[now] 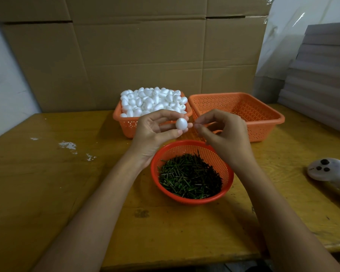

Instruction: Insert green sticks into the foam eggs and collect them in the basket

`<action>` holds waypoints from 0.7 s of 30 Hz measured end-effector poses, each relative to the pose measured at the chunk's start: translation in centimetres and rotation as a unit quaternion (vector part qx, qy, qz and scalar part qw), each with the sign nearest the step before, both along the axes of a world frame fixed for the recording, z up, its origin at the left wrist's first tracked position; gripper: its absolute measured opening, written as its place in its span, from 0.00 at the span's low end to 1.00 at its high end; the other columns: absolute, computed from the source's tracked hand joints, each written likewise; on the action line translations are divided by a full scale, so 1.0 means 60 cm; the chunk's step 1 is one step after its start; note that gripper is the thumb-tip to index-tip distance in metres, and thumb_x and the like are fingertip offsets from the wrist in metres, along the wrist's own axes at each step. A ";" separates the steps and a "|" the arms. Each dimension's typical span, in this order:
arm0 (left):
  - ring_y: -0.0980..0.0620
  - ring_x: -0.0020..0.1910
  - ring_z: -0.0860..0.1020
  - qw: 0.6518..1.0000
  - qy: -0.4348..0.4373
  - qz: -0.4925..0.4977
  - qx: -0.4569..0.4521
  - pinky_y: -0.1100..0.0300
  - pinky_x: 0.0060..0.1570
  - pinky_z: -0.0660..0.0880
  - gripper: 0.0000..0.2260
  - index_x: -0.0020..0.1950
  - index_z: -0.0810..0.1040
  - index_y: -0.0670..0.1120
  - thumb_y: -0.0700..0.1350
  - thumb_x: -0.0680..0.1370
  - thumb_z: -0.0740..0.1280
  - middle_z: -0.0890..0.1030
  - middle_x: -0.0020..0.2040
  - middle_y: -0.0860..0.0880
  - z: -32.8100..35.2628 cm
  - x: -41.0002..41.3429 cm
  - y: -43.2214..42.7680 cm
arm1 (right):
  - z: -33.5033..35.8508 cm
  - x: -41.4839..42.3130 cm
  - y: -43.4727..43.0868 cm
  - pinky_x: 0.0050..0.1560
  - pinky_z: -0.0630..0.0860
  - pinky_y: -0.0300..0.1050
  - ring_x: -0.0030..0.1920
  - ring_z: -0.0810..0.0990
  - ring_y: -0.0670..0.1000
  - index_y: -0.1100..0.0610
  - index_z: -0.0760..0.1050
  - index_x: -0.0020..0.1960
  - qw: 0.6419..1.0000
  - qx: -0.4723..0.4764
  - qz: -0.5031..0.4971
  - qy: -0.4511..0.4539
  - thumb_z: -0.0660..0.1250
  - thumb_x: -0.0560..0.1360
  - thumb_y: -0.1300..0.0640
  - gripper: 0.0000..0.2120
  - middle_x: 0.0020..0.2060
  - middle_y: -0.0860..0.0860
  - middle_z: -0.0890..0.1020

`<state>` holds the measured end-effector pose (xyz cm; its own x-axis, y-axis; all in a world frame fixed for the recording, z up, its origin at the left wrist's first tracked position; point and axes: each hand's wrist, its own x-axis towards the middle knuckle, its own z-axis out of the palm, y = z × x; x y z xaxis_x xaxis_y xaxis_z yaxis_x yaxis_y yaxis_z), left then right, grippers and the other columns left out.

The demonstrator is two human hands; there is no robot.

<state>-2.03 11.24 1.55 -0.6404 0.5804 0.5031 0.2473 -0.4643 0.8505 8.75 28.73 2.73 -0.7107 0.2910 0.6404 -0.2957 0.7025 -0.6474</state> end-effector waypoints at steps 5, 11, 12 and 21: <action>0.36 0.58 0.86 1.000 0.003 -0.003 -0.001 0.51 0.58 0.83 0.14 0.55 0.84 0.40 0.29 0.72 0.75 0.85 0.59 0.36 -0.001 -0.001 0.000 | 0.000 0.000 0.001 0.44 0.84 0.52 0.43 0.85 0.44 0.52 0.85 0.49 1.000 0.000 0.001 0.000 0.76 0.76 0.58 0.03 0.43 0.42 0.86; 0.36 0.58 0.85 1.000 -0.014 -0.013 0.015 0.51 0.58 0.83 0.12 0.54 0.86 0.43 0.34 0.72 0.78 0.86 0.59 0.37 0.000 0.002 0.001 | -0.001 -0.002 0.001 0.43 0.84 0.53 0.43 0.86 0.44 0.51 0.84 0.49 1.000 -0.003 0.000 0.001 0.76 0.76 0.58 0.03 0.42 0.42 0.86; 0.36 0.58 0.85 0.999 -0.025 -0.018 0.023 0.51 0.58 0.83 0.12 0.54 0.87 0.43 0.36 0.72 0.78 0.86 0.58 0.37 0.001 0.003 0.002 | -0.001 -0.002 0.002 0.43 0.84 0.53 0.43 0.86 0.45 0.51 0.84 0.49 1.000 -0.005 0.000 0.001 0.76 0.76 0.58 0.03 0.42 0.42 0.86; 0.36 0.59 0.85 0.997 -0.050 -0.054 0.040 0.54 0.58 0.82 0.11 0.55 0.87 0.44 0.35 0.74 0.76 0.85 0.59 0.39 0.002 0.000 0.000 | 0.000 -0.002 0.003 0.43 0.84 0.54 0.43 0.86 0.45 0.51 0.84 0.49 1.000 -0.007 0.003 -0.002 0.76 0.76 0.58 0.04 0.42 0.43 0.86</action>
